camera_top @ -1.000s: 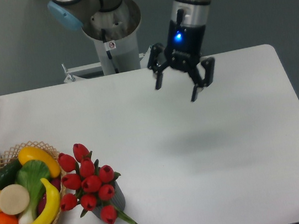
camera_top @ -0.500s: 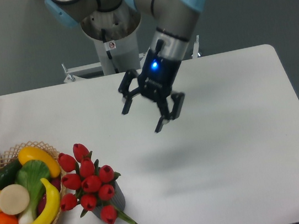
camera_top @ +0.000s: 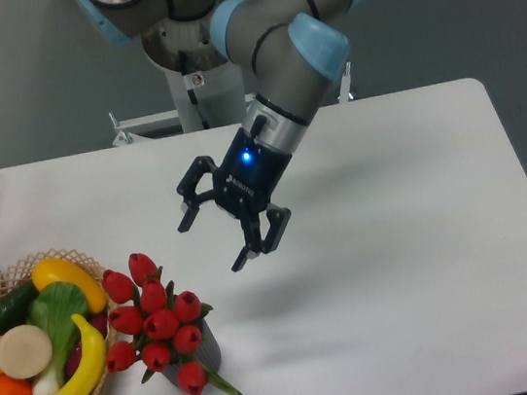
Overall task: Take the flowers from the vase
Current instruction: 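Move the open gripper down toward the red tulips in the grey vase, then lower the gripper around the tulip stems above the vase rim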
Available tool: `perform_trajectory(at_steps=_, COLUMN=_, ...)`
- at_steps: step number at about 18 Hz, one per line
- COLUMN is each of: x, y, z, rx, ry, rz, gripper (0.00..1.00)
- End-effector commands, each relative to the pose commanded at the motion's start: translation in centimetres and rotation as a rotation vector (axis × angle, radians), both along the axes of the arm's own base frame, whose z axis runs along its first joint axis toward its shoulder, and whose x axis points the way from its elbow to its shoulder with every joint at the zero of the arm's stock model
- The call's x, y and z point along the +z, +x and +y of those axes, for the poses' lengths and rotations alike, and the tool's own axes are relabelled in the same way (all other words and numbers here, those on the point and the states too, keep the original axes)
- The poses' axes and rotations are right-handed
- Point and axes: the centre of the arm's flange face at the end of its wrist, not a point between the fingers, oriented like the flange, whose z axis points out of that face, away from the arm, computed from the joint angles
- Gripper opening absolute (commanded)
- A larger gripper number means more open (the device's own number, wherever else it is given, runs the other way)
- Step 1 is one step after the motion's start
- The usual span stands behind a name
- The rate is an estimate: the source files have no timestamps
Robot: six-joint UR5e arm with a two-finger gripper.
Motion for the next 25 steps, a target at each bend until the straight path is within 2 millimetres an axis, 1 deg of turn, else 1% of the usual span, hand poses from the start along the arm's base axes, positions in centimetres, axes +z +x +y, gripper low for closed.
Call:
perform_trajectory(at_steps=2, x=0.2, y=-0.3, z=0.8, rx=0.003, ry=-0.002, rz=-0.009, gripper=1.0)
perform_trajectory(at_steps=4, x=0.0, y=-1.2, z=1.7, rx=0.012, ry=-0.009, rz=-0.022, gripper=1.0)
perform_trajectory(at_steps=6, x=0.3, y=-1.4, z=2.9, rx=0.024, ry=-0.013, rz=-0.042, gripper=1.0)
perform_trajectory(at_steps=8, x=0.0, y=-1.4, z=4.2, rx=0.024, ry=-0.019, rz=-0.042, gripper=1.0)
perform_trajectory(at_steps=9, x=-0.3, y=-1.2, z=4.6, rx=0.018, ry=-0.021, rz=-0.042, gripper=1.0)
perform_trajectory(at_steps=11, x=-0.7, y=-0.8, z=4.8, rx=0.009, ry=-0.03, rz=-0.033, gripper=1.0)
perform_trajectory(at_steps=13, x=-0.3, y=-0.4, z=5.2, rx=-0.004, ry=-0.022, rz=-0.017, gripper=1.0)
perform_trajectory(at_steps=16, x=-0.7, y=0.1, z=5.4, rx=-0.034, ry=-0.009, rz=0.011, gripper=1.0)
perform_trajectory(at_steps=17, x=-0.7, y=0.7, z=5.8, rx=-0.049, ry=-0.007, rz=0.015, gripper=1.0)
perform_trajectory(at_steps=19, x=-0.7, y=0.7, z=5.9, rx=-0.064, ry=0.002, rz=0.049, gripper=1.0)
perform_trajectory(at_steps=20, x=-1.1, y=0.8, z=5.9, rx=-0.07, ry=-0.006, rz=0.08, gripper=1.0)
perform_trajectory(at_steps=21, x=-1.8, y=1.8, z=6.6, rx=-0.095, ry=-0.023, rz=0.106, gripper=1.0)
perform_trajectory(at_steps=22, x=-2.0, y=2.6, z=7.3, rx=-0.112, ry=-0.022, rz=0.108, gripper=1.0)
perform_trajectory(at_steps=24, x=-2.1, y=2.9, z=7.5, rx=-0.114, ry=-0.022, rz=0.106, gripper=1.0)
perform_trajectory(at_steps=25, x=-2.5, y=2.8, z=7.5, rx=-0.114, ry=-0.027, rz=0.1, gripper=1.0)
